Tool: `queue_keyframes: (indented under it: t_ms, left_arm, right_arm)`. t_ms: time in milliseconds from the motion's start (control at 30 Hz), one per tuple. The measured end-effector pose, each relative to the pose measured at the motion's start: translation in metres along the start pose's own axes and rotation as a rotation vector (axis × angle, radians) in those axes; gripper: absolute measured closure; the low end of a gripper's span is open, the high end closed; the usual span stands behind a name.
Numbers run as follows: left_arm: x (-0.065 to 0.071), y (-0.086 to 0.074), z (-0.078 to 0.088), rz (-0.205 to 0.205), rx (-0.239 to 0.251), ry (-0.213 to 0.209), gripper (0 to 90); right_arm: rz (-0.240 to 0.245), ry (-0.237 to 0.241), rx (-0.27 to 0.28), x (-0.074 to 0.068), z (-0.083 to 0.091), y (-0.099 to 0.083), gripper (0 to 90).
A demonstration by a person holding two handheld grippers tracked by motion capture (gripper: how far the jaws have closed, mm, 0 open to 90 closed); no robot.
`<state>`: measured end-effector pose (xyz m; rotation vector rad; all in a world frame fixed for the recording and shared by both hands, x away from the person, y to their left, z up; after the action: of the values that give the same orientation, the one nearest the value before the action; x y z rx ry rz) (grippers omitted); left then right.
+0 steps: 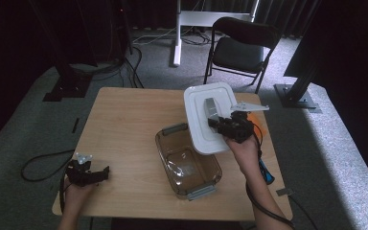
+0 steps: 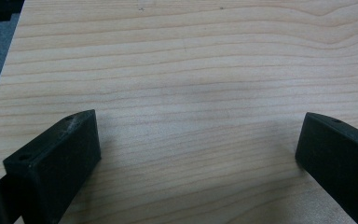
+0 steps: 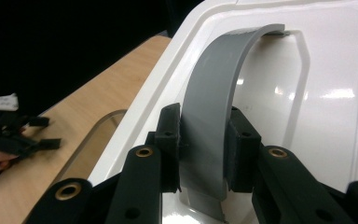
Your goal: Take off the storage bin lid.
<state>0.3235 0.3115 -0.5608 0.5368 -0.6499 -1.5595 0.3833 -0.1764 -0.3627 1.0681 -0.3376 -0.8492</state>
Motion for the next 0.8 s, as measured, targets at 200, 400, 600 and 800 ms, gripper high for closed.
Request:
queue_keyframes:
  t_ms: [200, 400, 600, 800]
  left_arm:
    - [0.000, 0.000, 0.000, 0.001, 0.001, 0.000, 0.3]
    - [0.000, 0.000, 0.000, -0.001, 0.000, 0.000, 0.3]
    - [0.000, 0.000, 0.000, 0.000, -0.001, 0.000, 0.3]
    - [0.000, 0.000, 0.000, 0.000, -0.001, -0.001, 0.3]
  right_arm:
    - [-0.033, -0.020, 0.004, 0.019, -0.006, 0.006, 70.7]
    - [-0.065, -0.036, -0.006, 0.038, -0.016, 0.011, 70.7]
    - [-0.070, -0.064, -0.009, 0.053, -0.027, 0.016, 70.7]
    - [-0.077, -0.084, -0.013, 0.067, -0.037, 0.019, 70.7]
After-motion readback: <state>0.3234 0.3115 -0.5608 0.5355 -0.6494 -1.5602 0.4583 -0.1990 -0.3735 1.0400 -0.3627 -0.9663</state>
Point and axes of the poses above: each handheld gripper's, and its own axes: z roughly backward along the jaws, y roughly out of its top, x roughly to its right, the point moved 2 cm from there along -z, roughly forward along the jaws, and after that the axes turned 4 degrees about z, right-handed, at the moved point
